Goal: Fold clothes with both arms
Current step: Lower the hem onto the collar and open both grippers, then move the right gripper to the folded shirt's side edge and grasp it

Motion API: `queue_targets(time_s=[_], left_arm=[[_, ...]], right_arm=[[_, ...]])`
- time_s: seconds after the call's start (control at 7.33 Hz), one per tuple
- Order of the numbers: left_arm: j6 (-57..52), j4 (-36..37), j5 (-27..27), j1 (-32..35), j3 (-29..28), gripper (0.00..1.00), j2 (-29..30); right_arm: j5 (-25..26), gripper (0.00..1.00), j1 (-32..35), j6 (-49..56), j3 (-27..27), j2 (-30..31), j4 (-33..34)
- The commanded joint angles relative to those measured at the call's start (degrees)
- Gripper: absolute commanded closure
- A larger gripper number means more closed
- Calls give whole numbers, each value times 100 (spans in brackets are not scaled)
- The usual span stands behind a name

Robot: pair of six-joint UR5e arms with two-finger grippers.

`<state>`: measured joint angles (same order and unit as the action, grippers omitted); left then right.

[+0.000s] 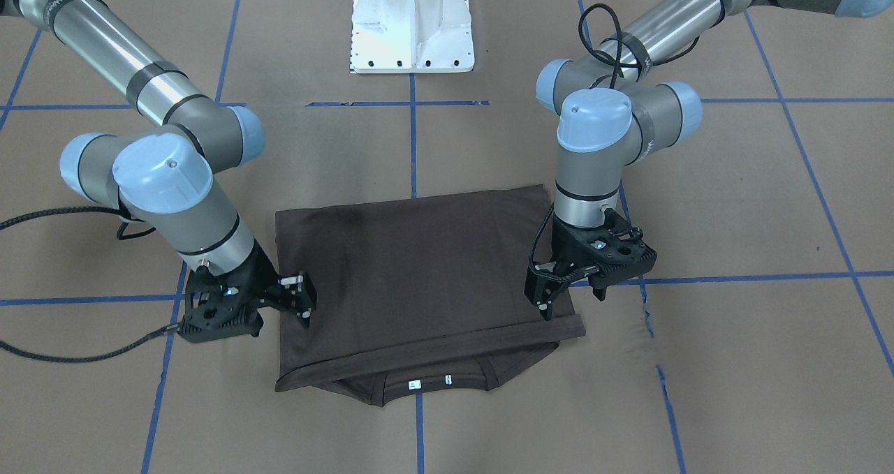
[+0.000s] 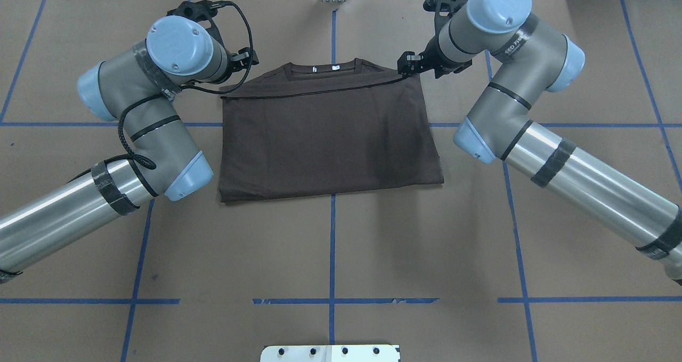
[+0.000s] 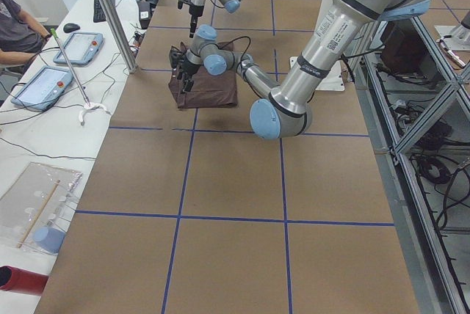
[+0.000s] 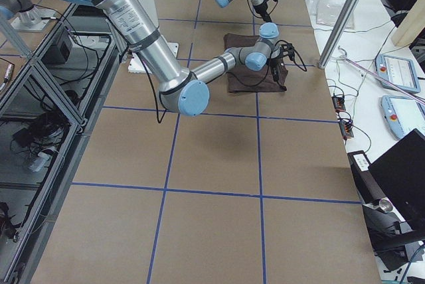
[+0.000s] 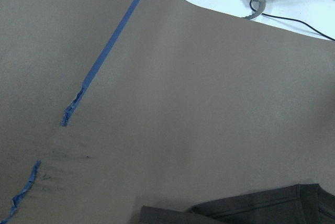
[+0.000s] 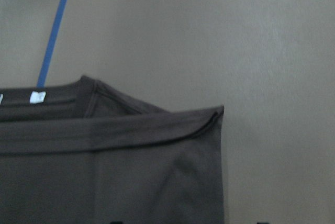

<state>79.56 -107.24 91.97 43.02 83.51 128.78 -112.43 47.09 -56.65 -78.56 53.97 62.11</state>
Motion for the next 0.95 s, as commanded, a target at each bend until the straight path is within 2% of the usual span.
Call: queue_targets(time_s=[0.0, 0.27, 0.55, 0.82], left_arm=[[68, 28, 84, 5, 322, 0, -28], [78, 351, 84, 5, 630, 0, -46], [78, 511, 76, 5, 763, 0, -46], [78, 511, 76, 5, 772, 0, -46]], right_arm=[[176, 0, -514, -319, -1131, 1190, 12], [310, 3, -806, -355, -1188, 1292, 12], [301, 17, -929, -355, -1118, 1213, 12], [266, 39, -956, -346, -1143, 1213, 12]])
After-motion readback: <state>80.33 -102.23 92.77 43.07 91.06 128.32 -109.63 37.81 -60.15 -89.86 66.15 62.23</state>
